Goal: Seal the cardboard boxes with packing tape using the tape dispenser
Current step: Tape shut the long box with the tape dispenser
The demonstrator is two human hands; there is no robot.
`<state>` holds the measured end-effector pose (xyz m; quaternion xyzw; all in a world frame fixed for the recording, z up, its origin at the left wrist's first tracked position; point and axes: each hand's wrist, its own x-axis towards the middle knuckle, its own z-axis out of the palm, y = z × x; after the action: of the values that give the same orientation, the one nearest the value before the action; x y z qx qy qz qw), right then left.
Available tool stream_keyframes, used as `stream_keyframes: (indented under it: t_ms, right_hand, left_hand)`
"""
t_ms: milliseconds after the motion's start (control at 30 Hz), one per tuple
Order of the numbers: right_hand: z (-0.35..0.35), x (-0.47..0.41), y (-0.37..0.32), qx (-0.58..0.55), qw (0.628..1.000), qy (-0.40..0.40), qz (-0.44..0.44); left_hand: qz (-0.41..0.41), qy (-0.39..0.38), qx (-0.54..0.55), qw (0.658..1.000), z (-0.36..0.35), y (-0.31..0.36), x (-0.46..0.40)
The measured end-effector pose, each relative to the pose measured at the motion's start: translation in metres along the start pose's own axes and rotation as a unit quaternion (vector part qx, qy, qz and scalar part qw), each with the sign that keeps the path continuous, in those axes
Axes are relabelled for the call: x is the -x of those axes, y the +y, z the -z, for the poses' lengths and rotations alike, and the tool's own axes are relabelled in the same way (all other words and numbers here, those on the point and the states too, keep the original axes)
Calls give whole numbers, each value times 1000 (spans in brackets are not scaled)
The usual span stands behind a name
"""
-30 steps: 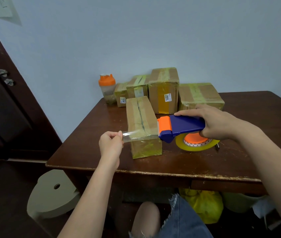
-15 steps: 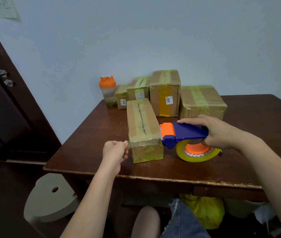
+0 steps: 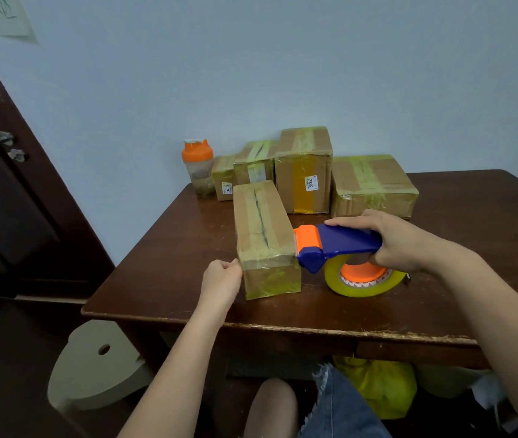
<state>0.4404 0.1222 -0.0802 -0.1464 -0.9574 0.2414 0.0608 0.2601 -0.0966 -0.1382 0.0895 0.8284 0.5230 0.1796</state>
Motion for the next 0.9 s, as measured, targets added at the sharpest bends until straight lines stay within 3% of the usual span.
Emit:
stream_keyframes:
  t_ms: [133,333,400,467,567,633,733,900]
  right_hand:
    - [-1,-1,1,-1,1000,4,-1]
    - [-1,-1,0,-5,1000,3,-5]
    - [-1,-2,0,-1,1000,3,-7]
    - [-1,-1,0,1,1000,2,-8]
    - [-1,0,1,-6,1000,0,-7]
    - [-1,2,0,-8,1000,-1,-3]
    - [-3,3,-4,1,1000,5,9]
    - [-10,-5,-16,0,1000,7,19]
  left_hand:
    - [-63,76,-125,987,-8,3,2]
    - [-10,65,-63,996,9,-2,7]
    - [-83,81,-65,991,13,-7,12]
    - [-227,118,-76,964,14,-6,19]
    - [-410,54,-143,899,9,-3,25]
    - [-457,3,-208,865,4,-6,24]
    - [-507,6,-235,829,1,-17,13]
    - [-522,33,-237,818,17,-18,-10]
